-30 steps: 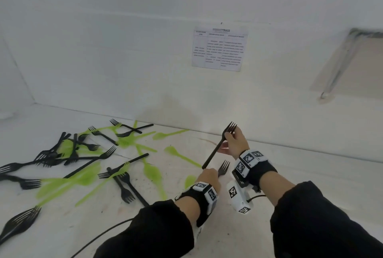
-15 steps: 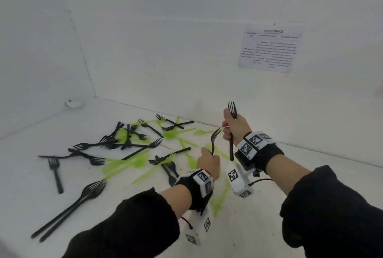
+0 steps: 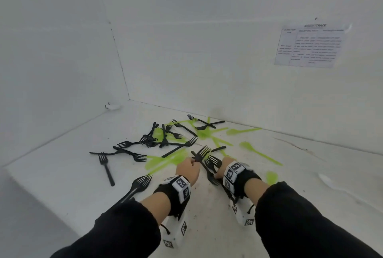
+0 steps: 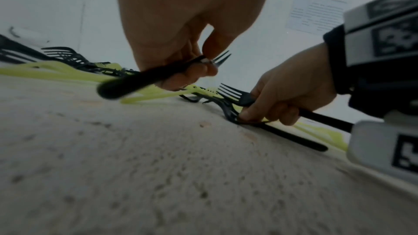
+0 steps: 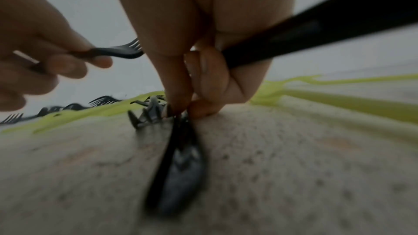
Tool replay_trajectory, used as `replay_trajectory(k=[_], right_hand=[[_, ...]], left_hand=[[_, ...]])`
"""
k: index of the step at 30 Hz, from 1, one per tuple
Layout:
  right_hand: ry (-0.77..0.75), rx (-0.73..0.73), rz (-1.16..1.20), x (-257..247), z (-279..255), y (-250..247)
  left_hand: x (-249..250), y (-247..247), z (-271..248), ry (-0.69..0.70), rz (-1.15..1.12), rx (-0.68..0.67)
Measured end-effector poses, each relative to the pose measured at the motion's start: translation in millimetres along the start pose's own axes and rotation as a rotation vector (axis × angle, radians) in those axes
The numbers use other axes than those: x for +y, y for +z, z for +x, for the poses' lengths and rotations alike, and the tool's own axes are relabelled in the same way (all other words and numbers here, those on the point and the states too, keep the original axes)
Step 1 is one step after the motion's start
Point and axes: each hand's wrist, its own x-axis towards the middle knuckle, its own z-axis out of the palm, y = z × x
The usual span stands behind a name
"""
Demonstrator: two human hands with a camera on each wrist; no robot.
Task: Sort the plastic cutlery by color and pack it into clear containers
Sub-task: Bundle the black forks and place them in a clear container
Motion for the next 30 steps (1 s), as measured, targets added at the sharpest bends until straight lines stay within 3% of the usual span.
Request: replay_trajectory(k=[8, 11, 13, 20, 24, 30], right_hand=[[0.093, 0.114, 0.407, 26, -1, -6], [0.179, 0.213, 0.622, 43, -3, -12], [0.210, 0.283, 0.640, 54, -4, -18], [0.227, 0.231, 0.823, 72, -2, -18], [0.111, 0.339, 0.741, 67, 10, -23], [-0.037, 0.350, 0.471, 31, 21, -53]], left_hand=[[0, -1, 8, 0.276, 0.273, -0.121], [5, 2, 20, 0.357, 0.415, -0.181], [10, 7, 27, 0.414, 0.500, -0.201], [32, 34, 36, 0.534, 0.788, -0.270], [38, 36, 41, 0.507, 0.751, -0.198], [43, 2, 40, 0.390, 0.342, 0.098]])
